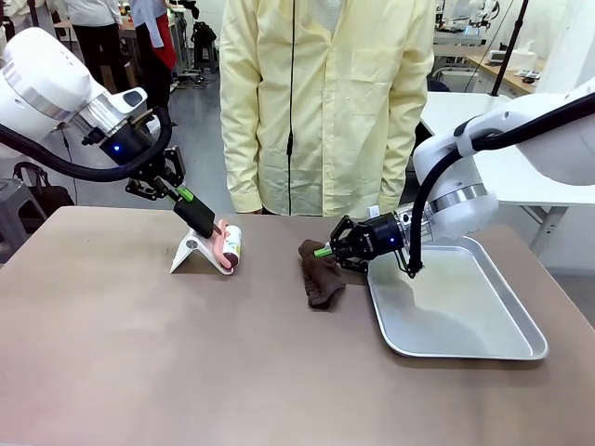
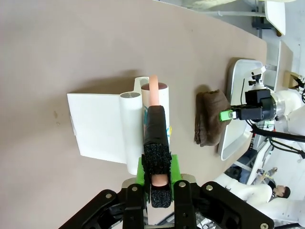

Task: Clean the surface of the table.
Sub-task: Return the Lint Roller and towel to their original positions.

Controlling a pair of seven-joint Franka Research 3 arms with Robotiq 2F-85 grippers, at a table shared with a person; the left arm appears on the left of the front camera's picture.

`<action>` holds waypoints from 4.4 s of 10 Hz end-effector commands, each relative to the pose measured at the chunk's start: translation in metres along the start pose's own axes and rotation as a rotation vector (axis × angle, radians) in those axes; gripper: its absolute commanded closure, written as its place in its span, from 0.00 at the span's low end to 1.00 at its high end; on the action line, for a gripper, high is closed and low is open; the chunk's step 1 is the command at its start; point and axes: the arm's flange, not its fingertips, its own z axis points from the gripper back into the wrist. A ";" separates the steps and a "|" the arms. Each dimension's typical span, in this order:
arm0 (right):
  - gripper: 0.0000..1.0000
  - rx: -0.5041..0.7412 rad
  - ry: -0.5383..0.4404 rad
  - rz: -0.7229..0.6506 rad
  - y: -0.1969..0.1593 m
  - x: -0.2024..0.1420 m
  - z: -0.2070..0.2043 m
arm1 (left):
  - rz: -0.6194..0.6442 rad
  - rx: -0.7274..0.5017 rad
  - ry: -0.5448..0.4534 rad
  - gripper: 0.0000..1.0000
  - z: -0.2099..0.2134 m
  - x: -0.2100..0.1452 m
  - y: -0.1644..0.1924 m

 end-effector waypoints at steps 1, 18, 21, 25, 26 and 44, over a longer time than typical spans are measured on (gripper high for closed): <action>0.92 0.015 0.024 -0.017 0.005 0.005 0.002 | 0.003 0.019 0.007 0.78 0.005 -0.003 -0.006; 0.00 0.012 0.113 -0.017 0.001 0.005 0.001 | 0.010 0.085 -0.051 0.00 0.002 -0.008 0.001; 0.00 0.017 0.110 -0.007 0.000 0.004 0.002 | 0.008 0.076 -0.059 0.00 0.005 -0.007 0.000; 0.00 0.023 0.088 0.013 0.001 -0.001 0.010 | 0.015 0.073 -0.057 0.00 0.005 -0.008 0.001; 0.00 0.022 0.079 0.032 0.004 -0.007 0.015 | 0.014 0.072 -0.060 0.00 0.006 -0.008 0.001; 0.00 0.160 0.206 0.209 0.025 -0.197 0.204 | -0.011 -0.431 -0.316 0.00 0.065 -0.136 0.098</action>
